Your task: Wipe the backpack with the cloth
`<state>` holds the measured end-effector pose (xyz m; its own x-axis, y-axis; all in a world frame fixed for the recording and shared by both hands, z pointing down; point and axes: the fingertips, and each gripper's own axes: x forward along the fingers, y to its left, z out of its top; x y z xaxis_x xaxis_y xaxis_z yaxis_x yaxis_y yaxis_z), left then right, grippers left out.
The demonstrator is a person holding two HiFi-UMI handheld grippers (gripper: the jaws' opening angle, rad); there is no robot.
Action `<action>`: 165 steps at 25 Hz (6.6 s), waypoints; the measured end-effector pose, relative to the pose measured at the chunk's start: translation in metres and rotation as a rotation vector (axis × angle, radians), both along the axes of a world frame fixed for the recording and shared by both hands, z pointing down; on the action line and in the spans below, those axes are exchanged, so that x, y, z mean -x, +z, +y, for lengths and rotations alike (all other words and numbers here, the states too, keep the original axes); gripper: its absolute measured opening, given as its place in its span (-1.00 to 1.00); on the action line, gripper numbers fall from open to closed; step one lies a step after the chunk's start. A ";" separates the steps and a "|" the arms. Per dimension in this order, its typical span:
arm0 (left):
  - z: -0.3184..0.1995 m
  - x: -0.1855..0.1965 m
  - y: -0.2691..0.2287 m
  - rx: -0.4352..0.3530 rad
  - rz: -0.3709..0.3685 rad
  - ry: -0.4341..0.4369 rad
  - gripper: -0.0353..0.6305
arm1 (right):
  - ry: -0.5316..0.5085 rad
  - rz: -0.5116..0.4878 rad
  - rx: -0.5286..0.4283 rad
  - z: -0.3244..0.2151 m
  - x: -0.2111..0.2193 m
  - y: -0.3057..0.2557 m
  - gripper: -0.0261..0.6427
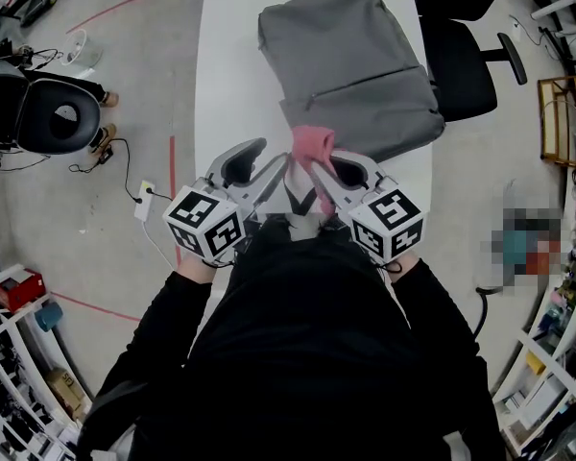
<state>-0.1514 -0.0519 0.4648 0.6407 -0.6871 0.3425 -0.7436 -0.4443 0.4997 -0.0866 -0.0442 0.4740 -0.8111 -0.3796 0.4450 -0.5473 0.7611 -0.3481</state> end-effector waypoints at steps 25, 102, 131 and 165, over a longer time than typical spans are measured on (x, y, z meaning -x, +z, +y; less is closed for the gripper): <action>0.021 -0.070 -0.010 -0.007 -0.054 -0.007 -0.26 | 0.418 0.277 -0.271 -0.144 -0.225 -0.044 -0.76; -0.191 0.079 0.015 -0.073 -0.213 -0.127 -0.33 | 0.403 0.480 -0.101 -0.248 -0.185 -0.018 -0.76; -0.153 0.097 0.089 0.186 -0.281 0.168 -0.56 | -0.363 0.430 0.022 -0.058 0.032 0.052 -0.76; -0.073 0.168 0.028 0.021 0.030 -0.279 -0.56 | -0.477 0.420 0.128 -0.042 0.100 0.074 -0.76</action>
<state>-0.3198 -0.1252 0.4923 0.4380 -0.8313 0.3422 -0.8204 -0.2140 0.5302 -0.1868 -0.0862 0.5482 -0.6245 0.0568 0.7789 -0.2684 0.9210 -0.2823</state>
